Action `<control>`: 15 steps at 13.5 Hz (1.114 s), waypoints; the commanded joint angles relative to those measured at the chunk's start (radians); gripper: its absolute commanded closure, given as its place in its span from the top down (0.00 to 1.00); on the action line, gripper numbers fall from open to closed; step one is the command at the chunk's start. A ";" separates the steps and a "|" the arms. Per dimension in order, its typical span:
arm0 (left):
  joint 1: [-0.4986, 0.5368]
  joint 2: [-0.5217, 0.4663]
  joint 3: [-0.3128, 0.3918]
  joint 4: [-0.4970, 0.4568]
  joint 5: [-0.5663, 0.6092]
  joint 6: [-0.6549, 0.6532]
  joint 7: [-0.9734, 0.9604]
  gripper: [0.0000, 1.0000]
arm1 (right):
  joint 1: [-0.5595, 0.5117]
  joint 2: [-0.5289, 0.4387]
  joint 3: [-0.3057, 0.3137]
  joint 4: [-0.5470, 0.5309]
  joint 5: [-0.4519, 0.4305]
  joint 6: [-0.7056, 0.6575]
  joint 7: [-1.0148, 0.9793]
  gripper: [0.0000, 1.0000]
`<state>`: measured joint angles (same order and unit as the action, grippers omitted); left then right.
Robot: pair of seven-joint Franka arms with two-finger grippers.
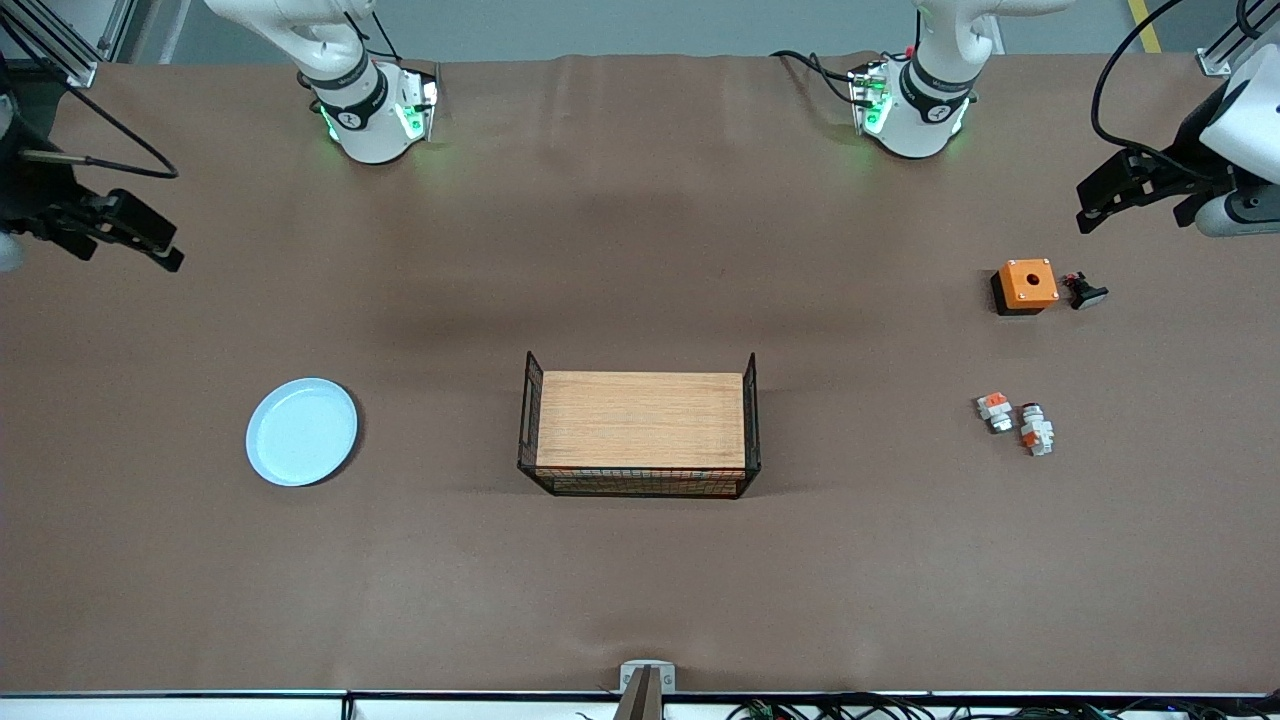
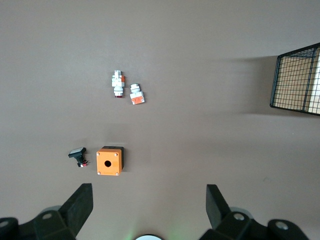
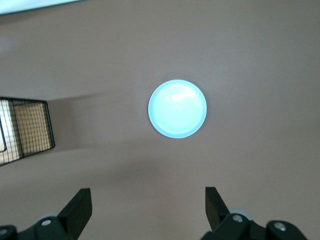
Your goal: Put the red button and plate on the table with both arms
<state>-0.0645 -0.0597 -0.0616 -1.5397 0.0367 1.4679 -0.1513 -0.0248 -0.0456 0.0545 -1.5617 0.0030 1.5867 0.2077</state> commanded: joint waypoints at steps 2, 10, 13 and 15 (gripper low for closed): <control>-0.003 -0.012 0.006 0.000 -0.015 -0.008 0.021 0.99 | -0.018 0.052 0.007 0.054 0.000 0.006 -0.057 1.00; -0.004 -0.009 0.006 0.001 -0.014 -0.003 0.021 0.99 | -0.053 0.095 0.007 0.048 0.002 0.049 -0.132 1.00; -0.006 -0.008 0.005 0.001 -0.014 -0.003 0.021 0.99 | -0.060 0.095 0.007 0.046 0.000 0.035 -0.146 1.00; -0.005 -0.009 0.006 0.010 -0.014 -0.003 0.022 0.99 | -0.061 0.095 0.007 0.048 0.000 0.009 -0.148 1.00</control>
<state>-0.0646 -0.0597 -0.0618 -1.5394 0.0367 1.4680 -0.1513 -0.0712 0.0452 0.0530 -1.5351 0.0030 1.6258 0.0756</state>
